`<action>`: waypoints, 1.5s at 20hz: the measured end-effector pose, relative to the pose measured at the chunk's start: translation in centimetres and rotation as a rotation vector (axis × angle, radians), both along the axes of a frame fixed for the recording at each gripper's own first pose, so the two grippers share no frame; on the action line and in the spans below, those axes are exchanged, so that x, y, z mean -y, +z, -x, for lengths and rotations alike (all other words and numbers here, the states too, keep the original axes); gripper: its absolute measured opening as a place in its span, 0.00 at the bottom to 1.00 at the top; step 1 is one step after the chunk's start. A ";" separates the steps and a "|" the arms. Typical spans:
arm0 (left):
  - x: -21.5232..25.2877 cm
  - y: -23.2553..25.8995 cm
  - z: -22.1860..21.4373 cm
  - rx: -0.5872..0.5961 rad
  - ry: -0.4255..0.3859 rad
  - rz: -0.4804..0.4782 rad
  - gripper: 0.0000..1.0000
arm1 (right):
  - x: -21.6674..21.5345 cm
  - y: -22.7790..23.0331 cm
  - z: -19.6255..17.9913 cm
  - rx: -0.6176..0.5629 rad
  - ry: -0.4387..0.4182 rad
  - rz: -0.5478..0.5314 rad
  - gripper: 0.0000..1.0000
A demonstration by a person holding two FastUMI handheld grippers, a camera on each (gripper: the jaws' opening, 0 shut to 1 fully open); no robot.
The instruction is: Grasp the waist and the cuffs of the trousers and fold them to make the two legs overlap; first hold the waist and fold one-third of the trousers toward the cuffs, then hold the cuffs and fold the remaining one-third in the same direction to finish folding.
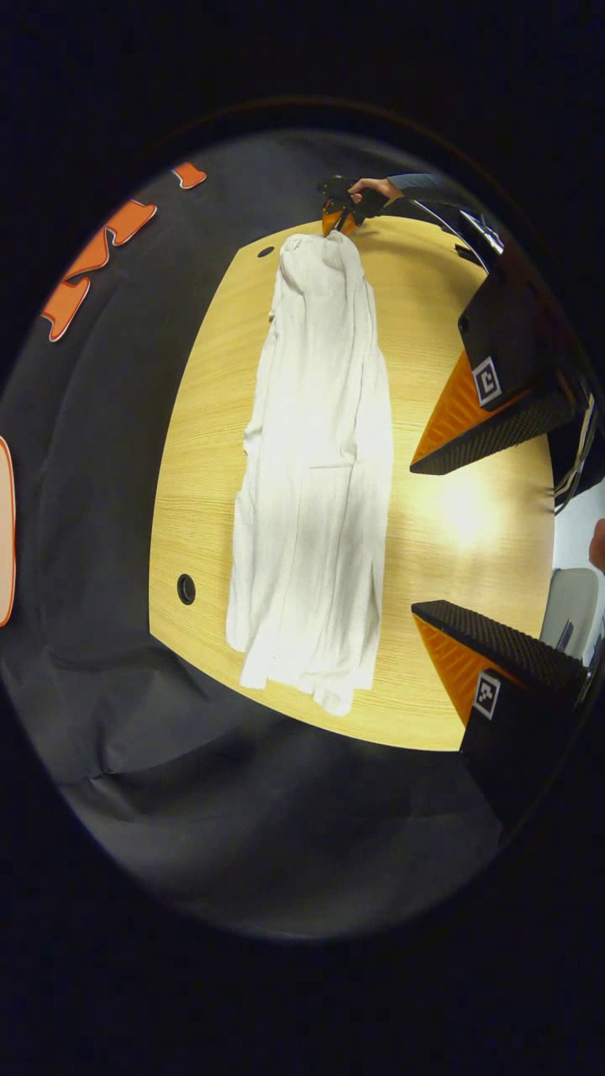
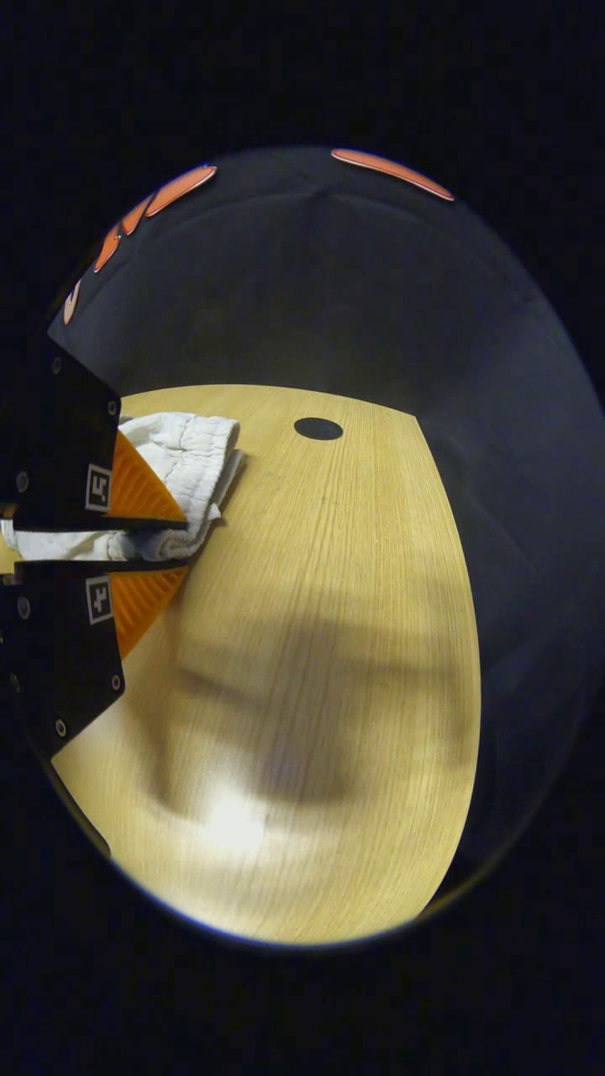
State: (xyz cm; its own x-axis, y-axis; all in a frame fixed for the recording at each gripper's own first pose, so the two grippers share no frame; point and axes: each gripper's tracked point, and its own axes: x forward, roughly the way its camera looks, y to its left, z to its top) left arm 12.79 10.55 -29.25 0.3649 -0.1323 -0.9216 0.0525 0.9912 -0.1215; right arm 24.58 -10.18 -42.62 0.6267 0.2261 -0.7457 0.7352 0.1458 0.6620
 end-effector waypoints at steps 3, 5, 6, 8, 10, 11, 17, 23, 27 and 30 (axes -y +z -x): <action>2.1 0.3 0.1 0.026 0.031 0.054 0.98 | -0.5 1.3 -0.8 0.055 -0.011 -0.008 0.12; 3.3 0.4 -0.4 0.042 0.038 0.080 0.99 | -0.5 3.6 -0.8 0.124 -0.040 -0.018 0.12; 3.2 0.5 0.0 0.048 0.037 0.092 0.98 | -0.5 4.5 -0.8 0.146 -0.037 -0.003 0.11; 3.0 0.9 -0.5 0.057 0.032 0.118 0.97 | -1.4 6.7 -0.6 0.195 -0.038 0.012 0.12; 2.7 1.2 -0.4 0.054 0.028 0.161 0.99 | -2.3 9.4 -0.3 0.244 -0.048 0.013 0.11; 2.7 1.0 -0.5 0.053 0.027 0.181 0.99 | -2.8 10.5 -0.1 0.263 -0.053 0.019 0.11; -0.1 -0.4 -1.4 0.050 0.036 0.256 0.99 | -6.9 16.6 1.1 0.343 -0.081 0.017 0.11; -3.6 -2.1 -2.2 0.051 0.020 0.264 1.00 | -11.9 20.9 1.4 0.385 -0.091 0.017 0.11; -5.2 -3.3 -3.2 0.052 0.017 0.269 1.00 | -16.0 23.3 1.0 0.406 -0.070 0.009 0.11; -5.9 -3.8 -3.7 0.048 0.013 0.282 1.00 | -20.5 24.6 0.7 0.420 -0.030 -0.026 0.11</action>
